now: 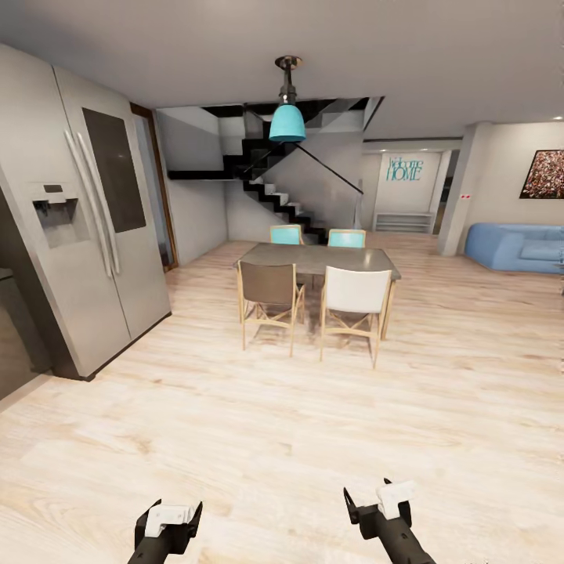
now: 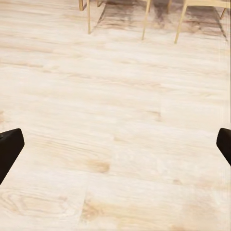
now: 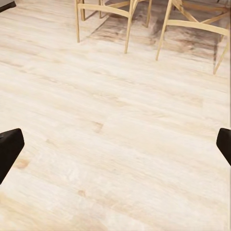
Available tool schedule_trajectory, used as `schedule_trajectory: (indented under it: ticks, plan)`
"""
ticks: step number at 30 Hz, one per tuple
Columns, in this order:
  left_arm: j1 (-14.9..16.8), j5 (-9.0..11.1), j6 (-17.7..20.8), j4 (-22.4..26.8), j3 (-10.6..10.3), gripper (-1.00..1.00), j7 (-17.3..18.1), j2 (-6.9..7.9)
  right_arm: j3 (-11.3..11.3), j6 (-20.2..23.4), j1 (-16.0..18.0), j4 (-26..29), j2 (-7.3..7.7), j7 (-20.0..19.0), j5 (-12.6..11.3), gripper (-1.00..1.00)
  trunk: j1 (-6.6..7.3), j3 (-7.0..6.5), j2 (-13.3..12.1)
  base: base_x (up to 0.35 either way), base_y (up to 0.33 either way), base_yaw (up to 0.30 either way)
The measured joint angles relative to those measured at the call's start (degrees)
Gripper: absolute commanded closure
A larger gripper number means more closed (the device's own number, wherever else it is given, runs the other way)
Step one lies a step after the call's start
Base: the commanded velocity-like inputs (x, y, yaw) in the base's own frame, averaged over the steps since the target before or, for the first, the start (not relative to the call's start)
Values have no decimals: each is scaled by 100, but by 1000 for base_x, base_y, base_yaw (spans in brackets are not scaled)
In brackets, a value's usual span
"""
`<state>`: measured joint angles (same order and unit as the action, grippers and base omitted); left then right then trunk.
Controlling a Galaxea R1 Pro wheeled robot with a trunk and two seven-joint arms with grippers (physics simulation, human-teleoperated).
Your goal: Put the three can of soda from the living room inside the tash can in the kitchen.
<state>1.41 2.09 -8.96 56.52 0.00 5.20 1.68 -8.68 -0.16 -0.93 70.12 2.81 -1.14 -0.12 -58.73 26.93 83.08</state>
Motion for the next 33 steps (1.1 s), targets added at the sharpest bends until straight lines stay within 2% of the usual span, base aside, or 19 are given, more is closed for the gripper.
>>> schedule_trajectory:
  ticks: [17, 33]
  plan:
    - [0, 1, 0, 0, 0, -100, 7, 0, 23, 0, 2, -87, 0, 0, -14, -100, 0, 0, 0, 0, 85, -227]
    - [0, -6, 0, 0, 0, -100, 7, 1, 37, -2, 4, -92, 0, 0, -15, -100, 0, 0, 0, 0, 12, -252]
